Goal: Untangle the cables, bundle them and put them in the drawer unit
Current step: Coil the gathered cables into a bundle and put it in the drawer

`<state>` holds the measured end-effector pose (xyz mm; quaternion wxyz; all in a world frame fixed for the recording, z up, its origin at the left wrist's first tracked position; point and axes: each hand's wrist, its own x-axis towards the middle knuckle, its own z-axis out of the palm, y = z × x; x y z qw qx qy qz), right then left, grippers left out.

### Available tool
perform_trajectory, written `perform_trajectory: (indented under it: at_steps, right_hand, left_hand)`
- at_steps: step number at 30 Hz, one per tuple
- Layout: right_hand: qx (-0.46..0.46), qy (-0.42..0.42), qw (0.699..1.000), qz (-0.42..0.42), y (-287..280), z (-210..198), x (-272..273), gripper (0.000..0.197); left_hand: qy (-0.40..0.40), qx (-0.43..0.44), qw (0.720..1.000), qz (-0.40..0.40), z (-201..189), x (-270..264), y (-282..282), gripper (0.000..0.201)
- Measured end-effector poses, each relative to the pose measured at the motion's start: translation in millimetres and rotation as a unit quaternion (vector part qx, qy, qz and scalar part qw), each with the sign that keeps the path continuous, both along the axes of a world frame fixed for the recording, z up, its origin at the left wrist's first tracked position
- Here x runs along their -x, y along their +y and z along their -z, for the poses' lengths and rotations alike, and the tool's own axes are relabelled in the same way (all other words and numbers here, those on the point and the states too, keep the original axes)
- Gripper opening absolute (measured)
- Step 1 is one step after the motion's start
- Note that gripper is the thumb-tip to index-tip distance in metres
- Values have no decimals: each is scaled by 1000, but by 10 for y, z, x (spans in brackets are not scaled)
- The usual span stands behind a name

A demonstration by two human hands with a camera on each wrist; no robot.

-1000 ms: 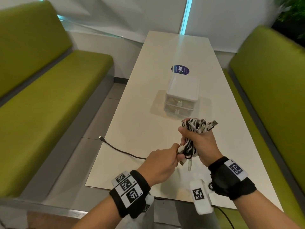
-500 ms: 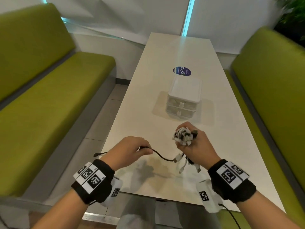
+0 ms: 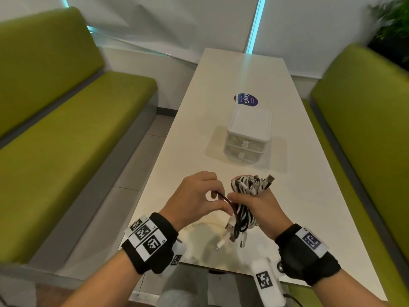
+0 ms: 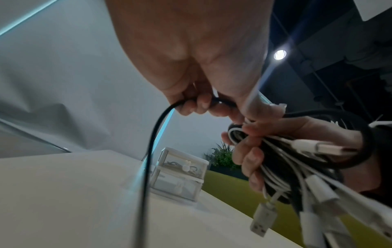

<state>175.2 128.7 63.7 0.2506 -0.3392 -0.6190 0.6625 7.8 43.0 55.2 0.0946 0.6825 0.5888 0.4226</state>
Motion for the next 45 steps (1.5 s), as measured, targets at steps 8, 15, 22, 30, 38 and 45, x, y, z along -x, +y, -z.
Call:
perform_trajectory:
  at_steps: [8, 15, 22, 30, 38, 45]
  right_hand:
    - [109, 13, 992, 55, 40, 10, -98, 7]
    - [58, 36, 994, 80, 64, -17, -78, 26]
    - [13, 80, 995, 58, 20, -57, -55, 12]
    - [22, 50, 998, -27, 29, -78, -84, 19]
    - [11, -42, 991, -125, 66, -165, -113, 54]
    - [-37, -102, 982, -155, 67, -291, -132, 72]
  left_hand:
    - [36, 86, 990, 103, -74, -53, -62, 33]
    - [-90, 106, 987, 82, -117, -111, 5, 46]
    - [-46, 58, 994, 74, -44, -100, 191, 49]
    - [11, -6, 999, 45, -71, -72, 249, 45]
    - [23, 57, 998, 16, -148, -20, 254, 50]
    - [-98, 173, 980, 28, -165, -31, 205, 43]
